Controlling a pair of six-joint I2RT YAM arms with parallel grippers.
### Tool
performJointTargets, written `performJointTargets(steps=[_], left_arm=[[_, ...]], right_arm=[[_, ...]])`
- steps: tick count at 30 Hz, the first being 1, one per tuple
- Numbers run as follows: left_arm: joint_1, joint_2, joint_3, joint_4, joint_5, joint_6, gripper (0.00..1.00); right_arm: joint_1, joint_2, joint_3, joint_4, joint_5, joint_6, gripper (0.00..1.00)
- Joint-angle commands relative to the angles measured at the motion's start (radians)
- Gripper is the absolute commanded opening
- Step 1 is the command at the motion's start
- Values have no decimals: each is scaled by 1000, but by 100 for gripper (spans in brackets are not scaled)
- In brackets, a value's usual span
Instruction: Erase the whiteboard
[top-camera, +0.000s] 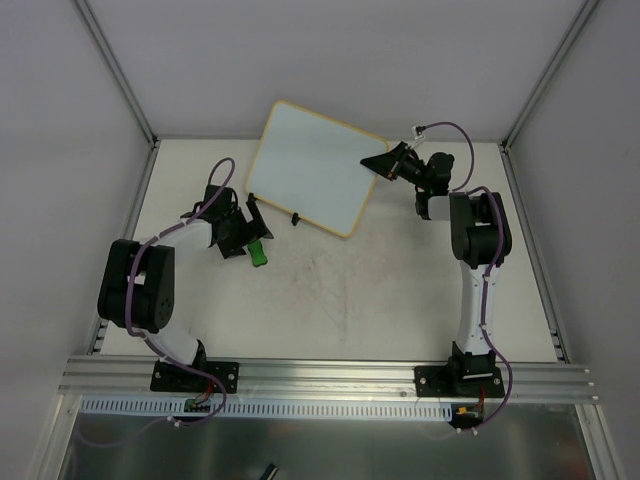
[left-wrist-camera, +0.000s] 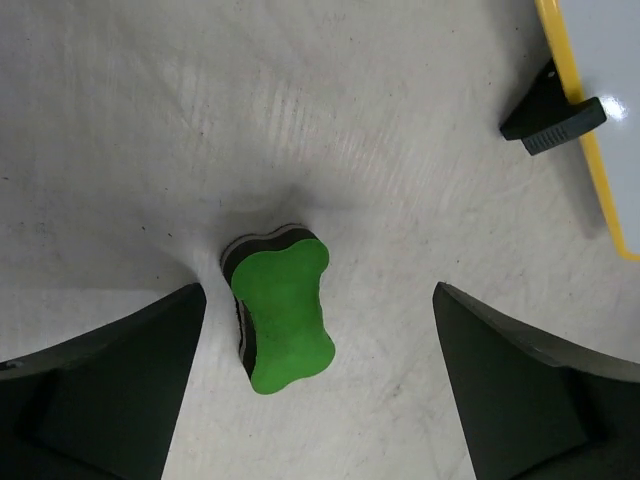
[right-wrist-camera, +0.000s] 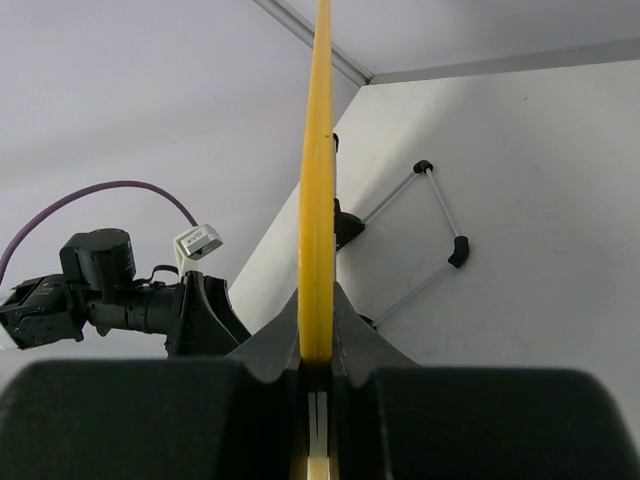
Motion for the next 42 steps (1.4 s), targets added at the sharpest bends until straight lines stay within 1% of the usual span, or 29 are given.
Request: performJointTargets(steps=[1, 8, 14, 24, 31, 42], left_arm=[[-1, -12, -30, -37, -7, 45, 99], [-1, -153, -70, -37, 0, 48, 99], [-1, -227, -84, -57, -18, 59, 99], [-1, -218, -90, -62, -26, 64, 99], [-1, -209, -88, -60, -32, 68, 99], [1, -213, -94, -60, -41, 81, 99]], right_arm=[[17, -69, 38, 209, -17, 38, 0], [17, -73, 70, 181, 7, 37, 0], [27, -78, 98, 143, 41, 16, 0], [46, -82, 138, 77, 124, -38, 0], [83, -59, 200, 2, 119, -80, 0], [117, -19, 248, -32, 129, -96, 0]])
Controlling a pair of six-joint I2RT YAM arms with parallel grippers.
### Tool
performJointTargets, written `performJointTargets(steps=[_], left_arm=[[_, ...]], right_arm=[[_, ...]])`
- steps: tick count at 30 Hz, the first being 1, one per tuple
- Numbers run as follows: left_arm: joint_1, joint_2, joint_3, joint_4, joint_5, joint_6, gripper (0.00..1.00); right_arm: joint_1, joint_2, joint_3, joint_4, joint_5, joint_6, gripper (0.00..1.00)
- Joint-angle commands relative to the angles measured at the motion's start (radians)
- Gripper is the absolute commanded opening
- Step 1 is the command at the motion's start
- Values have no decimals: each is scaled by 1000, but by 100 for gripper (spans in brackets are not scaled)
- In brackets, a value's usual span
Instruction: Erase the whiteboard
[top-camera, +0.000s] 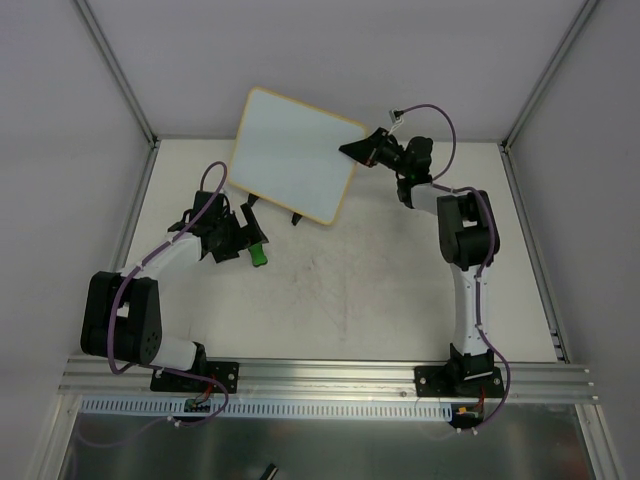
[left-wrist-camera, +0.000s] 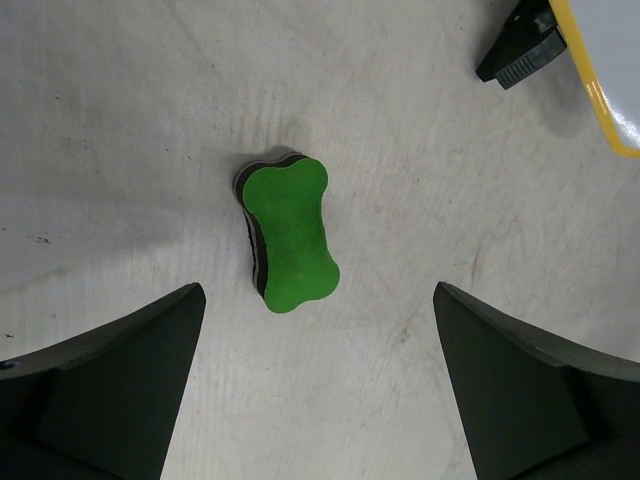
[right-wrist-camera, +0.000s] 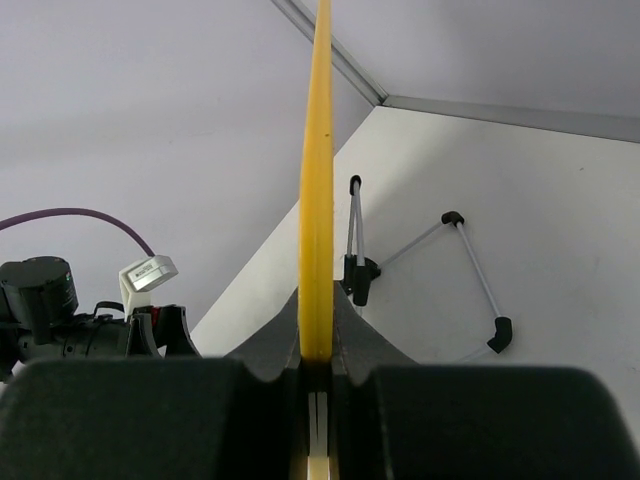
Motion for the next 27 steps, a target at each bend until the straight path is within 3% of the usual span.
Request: performJointTargets(steps=[1, 15, 27], left_arm=[[-1, -4, -11, -9, -24, 27, 99], [1, -52, -29, -5, -55, 30, 99], [-1, -47, -28, -2, -53, 31, 99]], right_arm=[[11, -22, 74, 124, 40, 18, 0], [14, 4, 135, 92, 40, 12, 0], [18, -6, 96, 92, 37, -4, 2]])
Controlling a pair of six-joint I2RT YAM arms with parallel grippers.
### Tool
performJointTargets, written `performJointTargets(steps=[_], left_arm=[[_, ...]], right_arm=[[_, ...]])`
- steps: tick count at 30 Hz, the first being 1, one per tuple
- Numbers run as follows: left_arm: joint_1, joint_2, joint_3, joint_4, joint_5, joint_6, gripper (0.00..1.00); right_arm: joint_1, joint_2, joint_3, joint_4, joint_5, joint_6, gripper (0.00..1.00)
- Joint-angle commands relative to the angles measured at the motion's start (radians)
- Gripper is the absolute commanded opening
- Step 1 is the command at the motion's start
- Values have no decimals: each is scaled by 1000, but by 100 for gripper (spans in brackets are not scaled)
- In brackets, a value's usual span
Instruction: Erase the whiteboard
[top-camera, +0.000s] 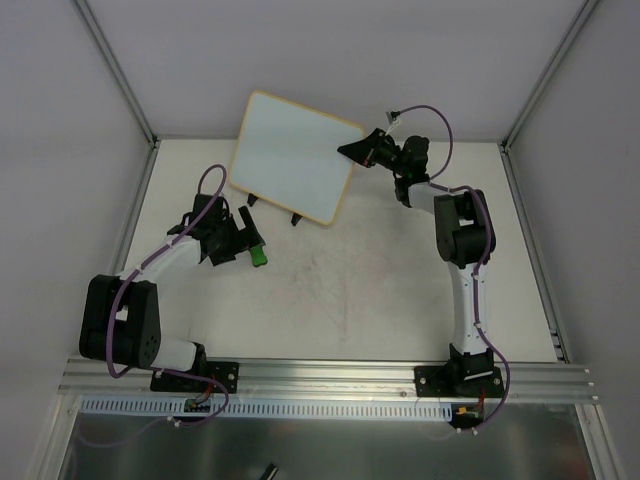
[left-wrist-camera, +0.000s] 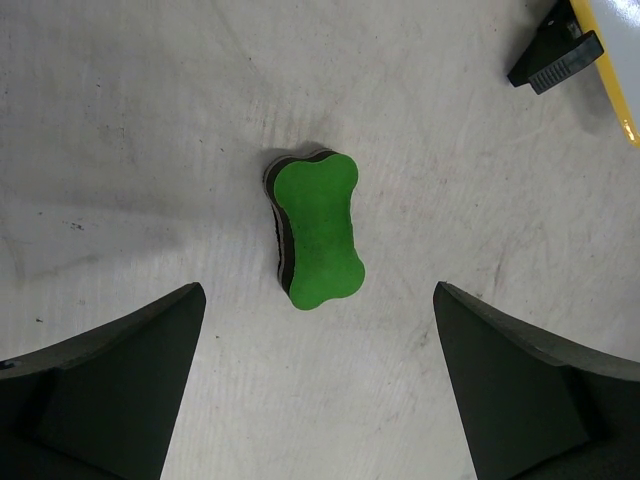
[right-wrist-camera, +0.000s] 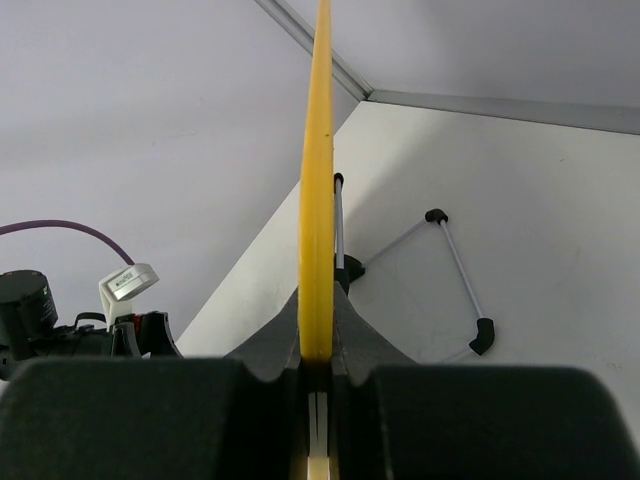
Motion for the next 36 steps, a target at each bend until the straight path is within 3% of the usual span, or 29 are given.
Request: performJointTargets(steps=[1, 8, 23, 29, 33, 36], left_arm=[[-1, -27, -4, 2, -7, 28, 99], [-1, -27, -4, 4, -10, 28, 99], [-1, -26, -11, 11, -13, 29, 99], [-1, -29, -18, 16, -13, 31, 99], [1, -27, -19, 18, -11, 31, 99], [-1, -27, -19, 16, -10, 31, 99]], right_arm=[[12, -52, 40, 144, 23, 15, 3], [13, -56, 21, 151, 26, 12, 11], [10, -47, -64, 220, 26, 17, 16], [10, -33, -81, 265, 27, 32, 26], [12, -30, -92, 269, 29, 32, 44], [10, -32, -100, 276, 31, 32, 51]])
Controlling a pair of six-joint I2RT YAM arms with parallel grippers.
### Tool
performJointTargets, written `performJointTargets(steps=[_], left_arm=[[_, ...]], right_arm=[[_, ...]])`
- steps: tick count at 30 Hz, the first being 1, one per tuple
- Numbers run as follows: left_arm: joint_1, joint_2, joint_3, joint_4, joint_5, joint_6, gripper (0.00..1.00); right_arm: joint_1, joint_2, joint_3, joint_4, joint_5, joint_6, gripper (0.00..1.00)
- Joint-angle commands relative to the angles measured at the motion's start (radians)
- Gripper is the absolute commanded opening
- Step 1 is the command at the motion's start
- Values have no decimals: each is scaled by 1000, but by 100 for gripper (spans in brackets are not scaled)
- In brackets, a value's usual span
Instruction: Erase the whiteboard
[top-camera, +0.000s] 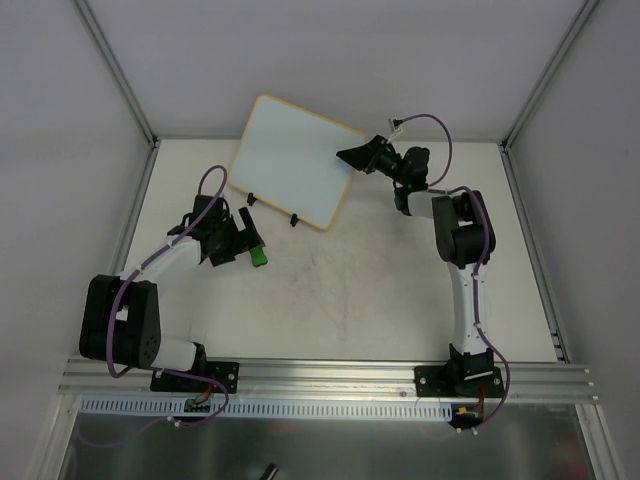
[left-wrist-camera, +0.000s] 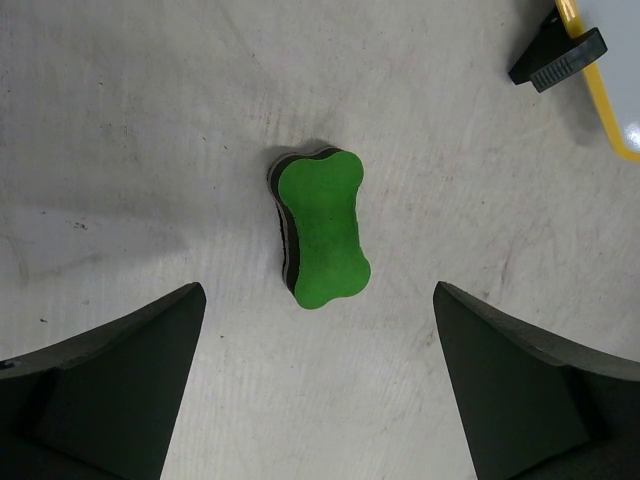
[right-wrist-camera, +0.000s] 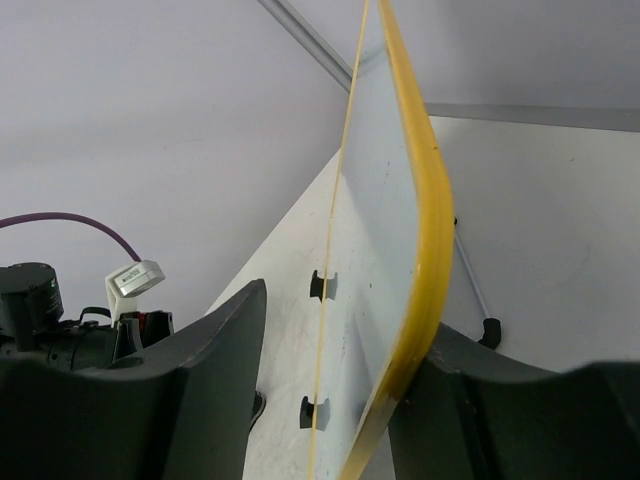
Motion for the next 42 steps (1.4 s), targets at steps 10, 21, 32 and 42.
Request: performJointTargets(steps=[10, 21, 32, 42], left_arm=[[1, -29, -15, 16, -7, 23, 99], [-1, -32, -21, 18, -7, 25, 99], [-1, -38, -24, 25, 1, 25, 99], [-1, -81, -49, 50, 19, 25, 99]], right_arm=[[-2, -17, -27, 152, 16, 16, 64], [-5, 11, -41, 160, 31, 26, 99], [-33, 0, -90, 180, 45, 34, 99], [-128, -151, -289, 164, 34, 68, 99]])
